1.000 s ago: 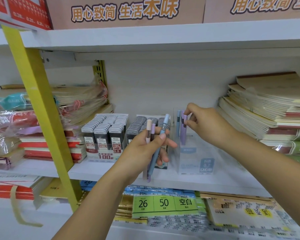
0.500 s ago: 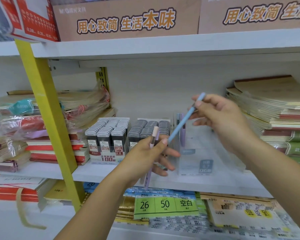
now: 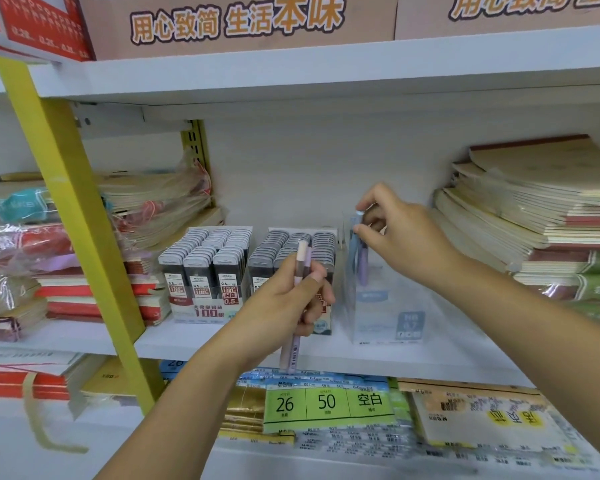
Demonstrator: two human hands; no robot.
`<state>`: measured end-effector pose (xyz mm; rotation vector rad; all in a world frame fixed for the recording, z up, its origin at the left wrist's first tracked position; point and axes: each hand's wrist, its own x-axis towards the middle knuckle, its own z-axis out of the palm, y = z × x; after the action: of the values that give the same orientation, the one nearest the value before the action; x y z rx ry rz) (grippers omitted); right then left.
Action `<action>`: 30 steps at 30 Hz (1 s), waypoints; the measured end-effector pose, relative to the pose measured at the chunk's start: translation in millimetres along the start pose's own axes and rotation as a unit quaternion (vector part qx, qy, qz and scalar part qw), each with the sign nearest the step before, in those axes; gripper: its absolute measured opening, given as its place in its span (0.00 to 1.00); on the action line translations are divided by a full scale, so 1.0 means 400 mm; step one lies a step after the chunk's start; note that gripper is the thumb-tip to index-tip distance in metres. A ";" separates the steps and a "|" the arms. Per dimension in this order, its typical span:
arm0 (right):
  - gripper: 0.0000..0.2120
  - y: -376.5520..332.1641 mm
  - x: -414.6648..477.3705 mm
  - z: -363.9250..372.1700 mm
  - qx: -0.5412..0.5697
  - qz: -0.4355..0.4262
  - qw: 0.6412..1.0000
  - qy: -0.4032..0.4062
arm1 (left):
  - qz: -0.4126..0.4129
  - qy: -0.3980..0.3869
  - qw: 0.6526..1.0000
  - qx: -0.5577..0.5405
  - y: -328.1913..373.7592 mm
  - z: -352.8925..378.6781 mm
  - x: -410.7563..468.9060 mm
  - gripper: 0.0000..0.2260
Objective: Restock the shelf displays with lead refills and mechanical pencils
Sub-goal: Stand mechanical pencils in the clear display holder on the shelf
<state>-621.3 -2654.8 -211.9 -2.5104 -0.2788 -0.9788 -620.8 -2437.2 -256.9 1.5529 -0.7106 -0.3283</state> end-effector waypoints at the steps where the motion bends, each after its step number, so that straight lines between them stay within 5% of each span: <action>1: 0.12 0.001 0.001 0.005 -0.007 -0.005 1.000 -0.005 | 0.005 0.006 1.000 -0.003 -0.003 -0.002 0.000 0.08; 10: 0.10 0.003 0.006 0.004 -0.032 0.001 0.999 -0.013 | 0.023 0.028 0.999 0.001 -0.020 -0.021 0.003 0.10; 15: 0.09 -0.006 0.018 0.015 -0.156 -0.022 0.987 0.017 | 0.017 0.020 1.000 -0.002 -0.024 -0.022 -0.001 0.11; 21: 0.10 -0.009 0.021 0.001 -0.166 0.028 0.985 -0.025 | -0.018 -0.020 0.995 -0.099 -0.014 -0.023 -0.002 0.12; 25: 0.08 -0.052 -0.030 -0.023 -0.011 0.028 0.999 0.016 | -0.018 -0.051 0.991 -0.120 -0.004 -0.012 -0.005 0.12; 30: 0.07 -0.136 -0.090 -0.030 0.277 0.072 0.954 -0.084 | 0.008 -0.078 0.993 -0.083 0.018 0.013 -0.008 0.12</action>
<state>-672.9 -2613.0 -211.5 -2.0586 -0.3594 -0.5326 -628.0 -2439.3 -251.3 1.3742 -0.7975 -0.4884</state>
